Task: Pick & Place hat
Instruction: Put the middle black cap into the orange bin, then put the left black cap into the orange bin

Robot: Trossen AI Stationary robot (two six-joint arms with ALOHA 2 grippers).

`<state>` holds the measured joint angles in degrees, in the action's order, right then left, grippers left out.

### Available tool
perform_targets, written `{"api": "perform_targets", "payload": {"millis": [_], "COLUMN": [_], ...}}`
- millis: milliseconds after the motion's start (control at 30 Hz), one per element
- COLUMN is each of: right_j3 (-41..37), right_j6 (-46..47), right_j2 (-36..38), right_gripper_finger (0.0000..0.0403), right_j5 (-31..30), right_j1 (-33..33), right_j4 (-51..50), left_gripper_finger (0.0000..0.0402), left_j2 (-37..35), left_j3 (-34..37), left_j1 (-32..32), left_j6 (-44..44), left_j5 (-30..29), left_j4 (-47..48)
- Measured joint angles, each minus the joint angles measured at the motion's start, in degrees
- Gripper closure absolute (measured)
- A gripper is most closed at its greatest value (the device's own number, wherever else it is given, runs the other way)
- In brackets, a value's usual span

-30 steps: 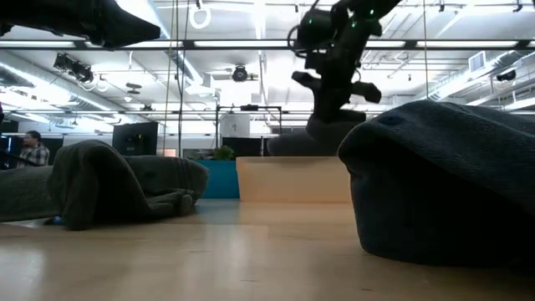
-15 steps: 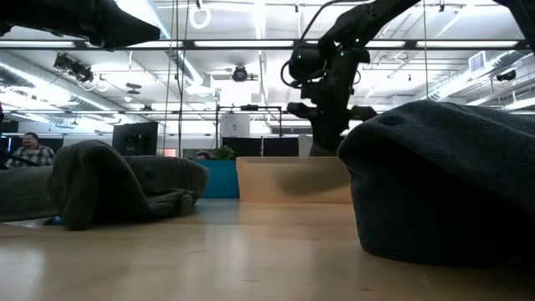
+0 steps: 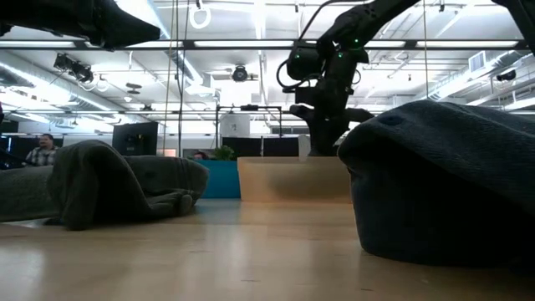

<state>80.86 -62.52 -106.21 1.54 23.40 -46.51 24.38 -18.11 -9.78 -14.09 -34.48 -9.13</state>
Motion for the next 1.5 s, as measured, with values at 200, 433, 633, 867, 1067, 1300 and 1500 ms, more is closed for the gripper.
{"api": "perform_targets", "payload": {"millis": [200, 433, 633, 867, 1067, 1300, 1500], "right_j3": [0.0, 0.0, 0.0, 0.0, 0.0, 0.0, 0.0], "right_j6": [3.66, 0.04, -5.71, -7.94, -0.52, 16.92, 26.78], "right_j2": [0.0, 0.44, 3.12, 7.31, 12.12, 18.95, 20.96], "right_gripper_finger": [0.0297, 0.0259, 0.0254, 0.0265, 0.0268, 0.0268, 0.0268], "right_j5": [-0.02, -6.52, -22.48, -25.84, -23.97, -5.27, 11.49], "right_j1": [-0.2, -3.36, -10.19, -17.24, -20.26, -20.42, -21.18], "right_j4": [-0.18, 0.1, 1.96, -1.16, -1.61, -6.38, -6.32], "left_gripper_finger": [0.028, 0.028, 0.028, 0.028, 0.028, 0.028, 0.028], "left_j2": [0.0, 0.0, 0.02, 0.02, 0.04, 2.51, 11.35], "left_j3": [0.0, 0.0, 0.0, 0.0, -0.02, -0.11, -6.43], "left_j1": [0.0, 0.0, 0.0, 0.0, 0.0, 0.01, 0.0], "left_j6": [0.01, 0.02, 0.02, 0.04, 11.15, 25.86, 35.78], "left_j5": [-0.01, -0.02, -0.02, -0.02, 0.11, 6.76, 9.05], "left_j4": [-0.01, -0.01, -0.01, 0.01, 0.23, 3.26, 14.91]}}
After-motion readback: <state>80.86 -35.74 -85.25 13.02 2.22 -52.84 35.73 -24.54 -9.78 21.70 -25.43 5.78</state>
